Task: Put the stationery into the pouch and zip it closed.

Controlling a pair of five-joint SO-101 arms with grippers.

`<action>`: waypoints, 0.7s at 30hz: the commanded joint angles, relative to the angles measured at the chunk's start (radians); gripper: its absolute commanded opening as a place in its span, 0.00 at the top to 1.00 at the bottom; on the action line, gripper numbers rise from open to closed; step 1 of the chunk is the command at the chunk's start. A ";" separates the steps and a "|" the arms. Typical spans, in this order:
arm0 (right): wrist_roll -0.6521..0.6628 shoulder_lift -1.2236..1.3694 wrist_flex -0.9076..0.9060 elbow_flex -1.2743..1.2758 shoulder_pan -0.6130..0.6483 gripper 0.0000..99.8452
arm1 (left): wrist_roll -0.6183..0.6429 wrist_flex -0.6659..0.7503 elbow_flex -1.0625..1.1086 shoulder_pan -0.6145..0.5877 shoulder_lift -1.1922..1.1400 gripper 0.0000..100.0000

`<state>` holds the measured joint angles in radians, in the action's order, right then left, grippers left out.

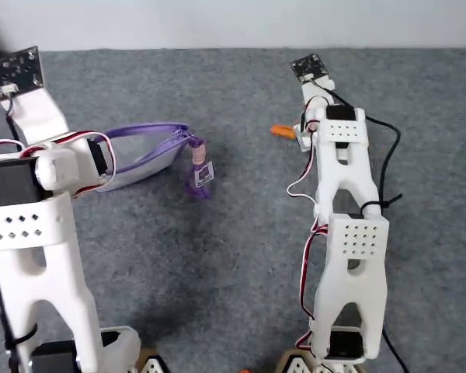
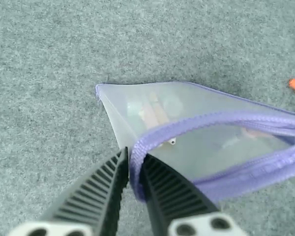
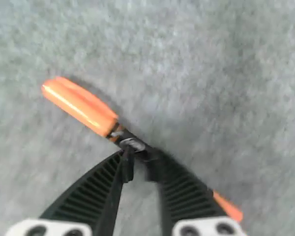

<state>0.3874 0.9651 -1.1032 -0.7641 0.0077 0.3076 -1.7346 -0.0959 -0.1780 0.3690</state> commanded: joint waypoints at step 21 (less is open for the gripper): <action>0.034 -0.306 -0.278 0.002 -0.008 0.76 | 0.008 -0.015 -0.042 0.002 -0.002 0.99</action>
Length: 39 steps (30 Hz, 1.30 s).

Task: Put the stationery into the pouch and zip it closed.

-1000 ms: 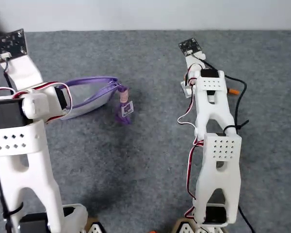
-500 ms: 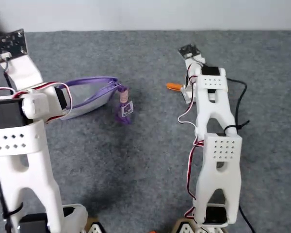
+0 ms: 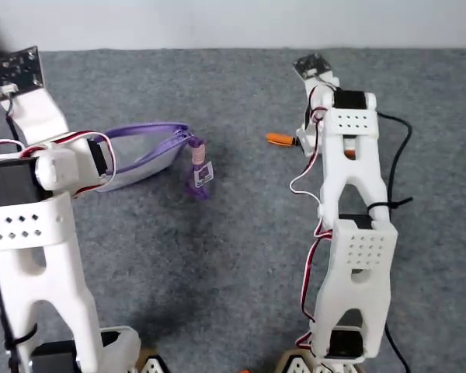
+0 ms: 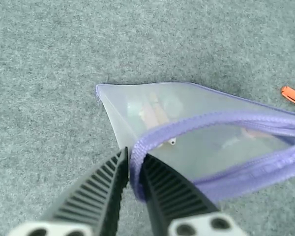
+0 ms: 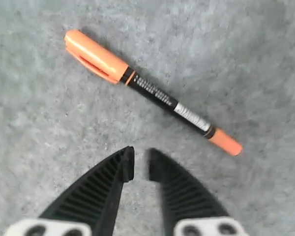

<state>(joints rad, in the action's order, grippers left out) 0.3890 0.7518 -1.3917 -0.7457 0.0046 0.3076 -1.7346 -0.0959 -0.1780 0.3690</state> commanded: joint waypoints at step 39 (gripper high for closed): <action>0.144 -0.012 -0.272 -0.017 0.120 0.99 | 0.008 -0.017 -0.042 0.002 0.000 0.99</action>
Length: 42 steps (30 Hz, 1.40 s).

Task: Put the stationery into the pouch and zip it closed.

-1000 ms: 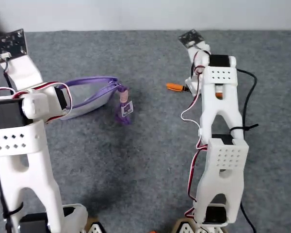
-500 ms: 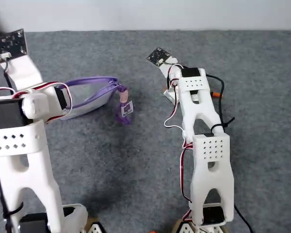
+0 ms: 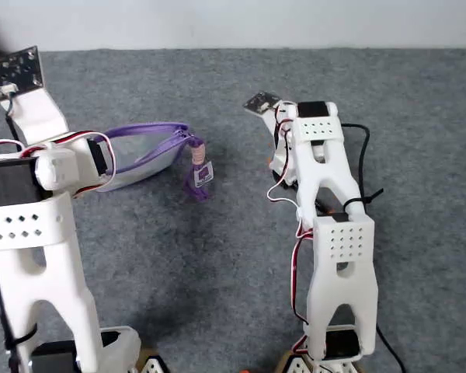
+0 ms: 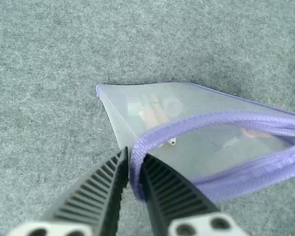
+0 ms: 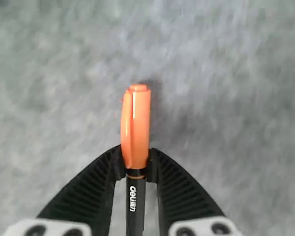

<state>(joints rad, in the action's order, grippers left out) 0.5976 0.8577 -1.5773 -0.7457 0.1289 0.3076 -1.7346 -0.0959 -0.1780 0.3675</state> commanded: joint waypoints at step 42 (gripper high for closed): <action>-0.786 -1.646 0.924 1.040 0.568 0.99 | 0.006 -0.011 -0.047 0.005 0.008 0.99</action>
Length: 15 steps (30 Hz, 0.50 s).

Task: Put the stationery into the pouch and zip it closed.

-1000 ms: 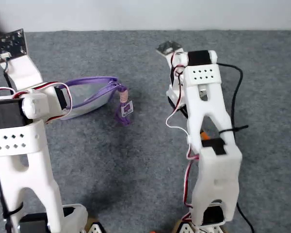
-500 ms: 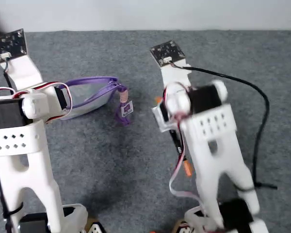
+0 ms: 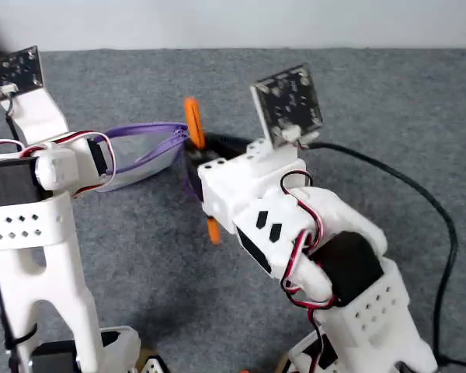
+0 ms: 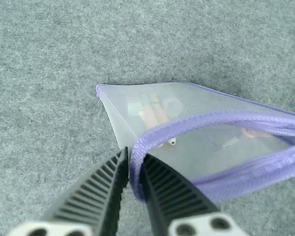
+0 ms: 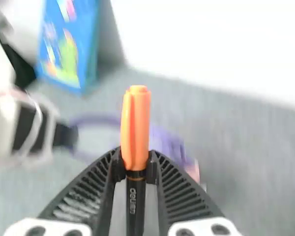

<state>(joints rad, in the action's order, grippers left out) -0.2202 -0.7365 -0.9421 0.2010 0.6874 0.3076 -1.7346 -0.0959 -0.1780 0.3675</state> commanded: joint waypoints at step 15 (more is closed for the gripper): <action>0.149 0.314 1.201 0.233 0.028 0.99 | 0.008 -0.003 -0.044 0.008 0.000 0.99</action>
<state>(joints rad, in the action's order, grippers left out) -0.0821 -0.4710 0.1703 0.4373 0.7073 0.3076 -1.7346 -0.0959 -0.1780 0.3675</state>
